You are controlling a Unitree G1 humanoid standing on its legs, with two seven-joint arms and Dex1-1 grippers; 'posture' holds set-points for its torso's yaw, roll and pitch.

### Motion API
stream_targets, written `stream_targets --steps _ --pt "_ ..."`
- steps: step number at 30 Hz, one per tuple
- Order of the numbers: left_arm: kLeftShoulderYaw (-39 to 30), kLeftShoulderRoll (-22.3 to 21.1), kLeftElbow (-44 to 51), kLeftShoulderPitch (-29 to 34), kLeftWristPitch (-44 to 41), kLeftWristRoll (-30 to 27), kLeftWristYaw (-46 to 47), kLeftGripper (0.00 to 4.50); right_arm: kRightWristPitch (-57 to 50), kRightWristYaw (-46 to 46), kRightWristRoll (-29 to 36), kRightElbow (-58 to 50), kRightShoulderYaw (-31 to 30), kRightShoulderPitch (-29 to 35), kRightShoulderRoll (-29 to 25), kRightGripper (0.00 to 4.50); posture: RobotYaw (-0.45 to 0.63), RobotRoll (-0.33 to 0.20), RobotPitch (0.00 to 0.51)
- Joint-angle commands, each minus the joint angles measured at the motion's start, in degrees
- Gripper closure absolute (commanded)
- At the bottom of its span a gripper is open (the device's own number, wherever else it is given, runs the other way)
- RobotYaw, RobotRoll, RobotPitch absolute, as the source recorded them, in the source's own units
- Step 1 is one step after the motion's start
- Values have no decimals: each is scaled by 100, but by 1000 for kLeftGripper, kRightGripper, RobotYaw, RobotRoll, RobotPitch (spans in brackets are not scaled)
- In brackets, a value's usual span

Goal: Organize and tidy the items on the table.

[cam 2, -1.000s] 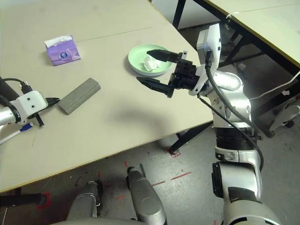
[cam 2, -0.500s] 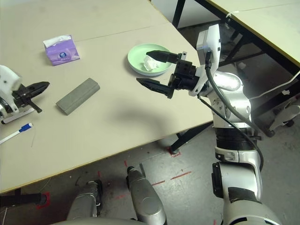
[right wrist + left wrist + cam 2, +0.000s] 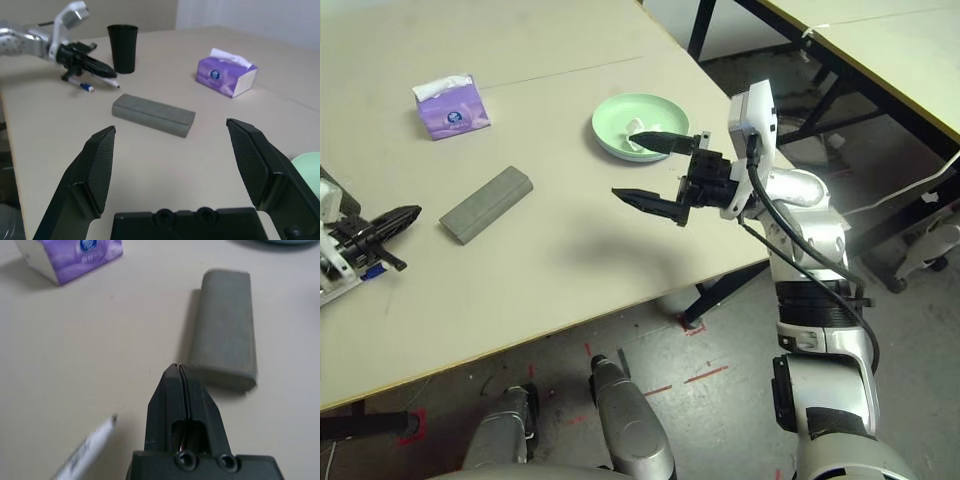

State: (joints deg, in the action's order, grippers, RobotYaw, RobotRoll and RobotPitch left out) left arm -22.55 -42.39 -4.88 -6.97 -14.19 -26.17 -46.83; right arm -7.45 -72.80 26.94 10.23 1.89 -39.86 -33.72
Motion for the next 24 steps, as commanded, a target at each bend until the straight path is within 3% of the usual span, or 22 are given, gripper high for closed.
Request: stream_targets --steps 1,14,22,24 --pt "-491 -203 -44 488 57 -200 -323 4445 285 -453 -24 108 -177 59 51 0 -175 0 245" --pt "-1411 -485 154 1453 4 -748 -1075 4445 559 -1887 43 448 -646 120 242 0 -110 0 257" --pt "-1734 -872 380 1902 2 -726 -1401 4445 695 -1970 220 545 -1040 120 245 0 -68 0 262" --pt "-1690 -1082 452 1924 -6 -640 -1496 4056 730 -1970 212 615 -1033 71 282 0 -65 0 262"
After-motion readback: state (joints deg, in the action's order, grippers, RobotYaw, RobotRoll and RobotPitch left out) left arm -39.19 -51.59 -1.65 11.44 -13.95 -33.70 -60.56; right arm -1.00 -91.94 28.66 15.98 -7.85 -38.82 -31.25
